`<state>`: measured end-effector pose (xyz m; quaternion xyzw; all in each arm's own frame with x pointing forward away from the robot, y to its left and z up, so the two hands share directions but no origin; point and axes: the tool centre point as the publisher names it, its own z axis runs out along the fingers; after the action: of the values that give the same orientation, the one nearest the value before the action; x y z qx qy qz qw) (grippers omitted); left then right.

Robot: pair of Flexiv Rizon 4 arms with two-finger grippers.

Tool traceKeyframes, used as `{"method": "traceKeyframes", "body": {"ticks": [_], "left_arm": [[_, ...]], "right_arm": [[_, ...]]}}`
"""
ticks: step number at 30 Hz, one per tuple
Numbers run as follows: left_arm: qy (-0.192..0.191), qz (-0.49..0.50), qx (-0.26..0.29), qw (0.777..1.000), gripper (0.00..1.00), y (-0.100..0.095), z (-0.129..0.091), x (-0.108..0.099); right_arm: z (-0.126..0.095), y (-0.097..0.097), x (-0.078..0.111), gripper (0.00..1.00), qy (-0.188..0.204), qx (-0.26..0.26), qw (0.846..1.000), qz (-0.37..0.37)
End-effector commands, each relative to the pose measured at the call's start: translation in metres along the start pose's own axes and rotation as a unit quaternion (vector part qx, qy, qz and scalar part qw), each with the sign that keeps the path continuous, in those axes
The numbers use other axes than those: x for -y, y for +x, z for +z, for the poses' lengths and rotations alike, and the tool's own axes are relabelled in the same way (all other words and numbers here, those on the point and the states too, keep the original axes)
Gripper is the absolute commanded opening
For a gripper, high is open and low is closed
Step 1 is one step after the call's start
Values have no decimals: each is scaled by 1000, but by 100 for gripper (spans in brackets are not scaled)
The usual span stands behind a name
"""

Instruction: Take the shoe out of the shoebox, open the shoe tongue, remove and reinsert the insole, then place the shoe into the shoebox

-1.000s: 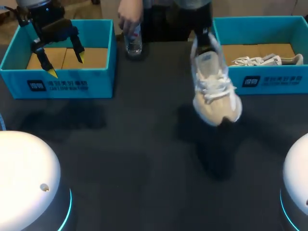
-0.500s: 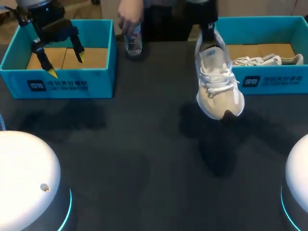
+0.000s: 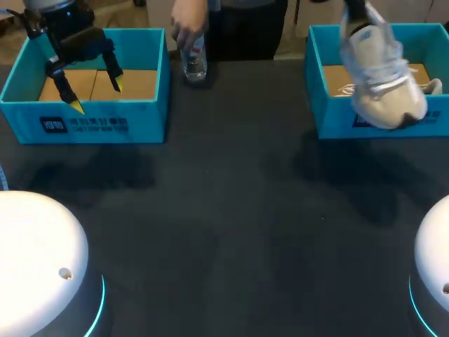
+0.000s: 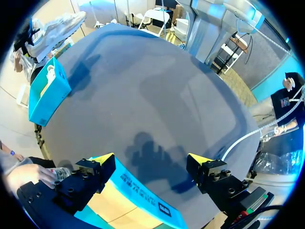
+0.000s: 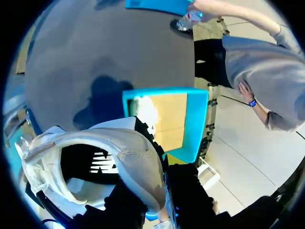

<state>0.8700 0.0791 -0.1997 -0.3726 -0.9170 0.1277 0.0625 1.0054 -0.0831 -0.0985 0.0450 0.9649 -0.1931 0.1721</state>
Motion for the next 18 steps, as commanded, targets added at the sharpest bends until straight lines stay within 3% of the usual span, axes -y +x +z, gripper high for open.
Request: {"method": "traceKeyframes", "body": {"ticks": [1,8,18], "left_arm": [[-1,0,-1,1000,100,0,0,-1],[-1,0,-1,1000,100,0,0,-1],[-1,0,-1,1000,100,0,0,-1]], "right_arm": [[35,-37,45,0,-25,1,1000,-19],[81,-84,74,0,-18,3,999,-42],[81,-84,74,0,-18,3,999,-42]]}}
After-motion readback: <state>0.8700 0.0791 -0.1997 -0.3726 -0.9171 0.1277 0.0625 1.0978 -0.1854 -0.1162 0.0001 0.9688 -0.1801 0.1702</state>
